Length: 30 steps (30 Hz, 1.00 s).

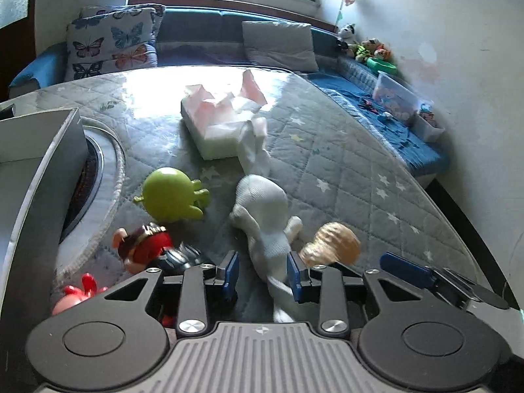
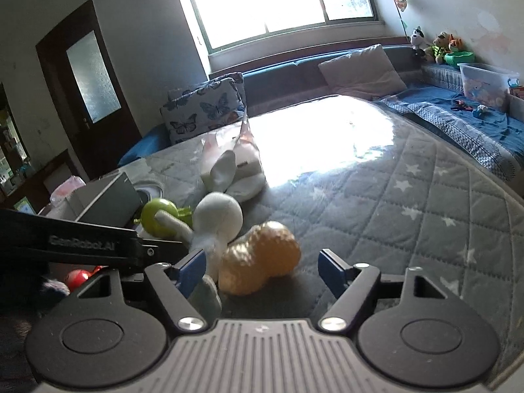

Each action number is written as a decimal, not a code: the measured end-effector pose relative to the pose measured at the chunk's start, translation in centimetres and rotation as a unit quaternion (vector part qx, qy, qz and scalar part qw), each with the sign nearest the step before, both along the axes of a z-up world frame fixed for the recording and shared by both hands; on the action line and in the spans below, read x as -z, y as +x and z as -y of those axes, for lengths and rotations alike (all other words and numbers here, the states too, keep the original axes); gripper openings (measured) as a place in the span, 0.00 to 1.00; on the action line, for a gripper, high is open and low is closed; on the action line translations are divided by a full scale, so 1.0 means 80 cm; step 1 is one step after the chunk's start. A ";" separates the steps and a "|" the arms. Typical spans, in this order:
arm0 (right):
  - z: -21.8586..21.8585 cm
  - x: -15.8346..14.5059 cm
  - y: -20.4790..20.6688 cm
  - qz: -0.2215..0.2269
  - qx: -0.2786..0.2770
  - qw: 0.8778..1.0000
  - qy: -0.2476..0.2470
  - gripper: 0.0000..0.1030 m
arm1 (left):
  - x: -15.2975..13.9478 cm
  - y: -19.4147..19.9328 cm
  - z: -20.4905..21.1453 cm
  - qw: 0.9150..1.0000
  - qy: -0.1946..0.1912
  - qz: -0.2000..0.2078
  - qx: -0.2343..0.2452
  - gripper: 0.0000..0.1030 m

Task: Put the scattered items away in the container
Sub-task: 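Close the left gripper on the white plush bunny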

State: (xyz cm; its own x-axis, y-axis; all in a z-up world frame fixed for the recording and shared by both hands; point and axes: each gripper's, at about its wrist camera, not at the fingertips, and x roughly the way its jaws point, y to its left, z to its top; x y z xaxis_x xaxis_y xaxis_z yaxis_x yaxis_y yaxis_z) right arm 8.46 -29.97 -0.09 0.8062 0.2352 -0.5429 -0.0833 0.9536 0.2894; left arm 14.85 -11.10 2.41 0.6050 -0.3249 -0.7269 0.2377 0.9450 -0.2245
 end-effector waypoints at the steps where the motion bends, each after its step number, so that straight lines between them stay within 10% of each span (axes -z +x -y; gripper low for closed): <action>1: 0.002 0.000 0.003 0.000 0.000 1.000 0.002 0.74 | 0.001 0.004 -0.001 1.000 -0.001 -0.002 -0.005 0.33; 30: 0.022 0.016 0.027 -0.019 -0.003 0.999 0.035 0.65 | 0.022 0.048 0.030 0.999 -0.004 -0.033 0.000 0.34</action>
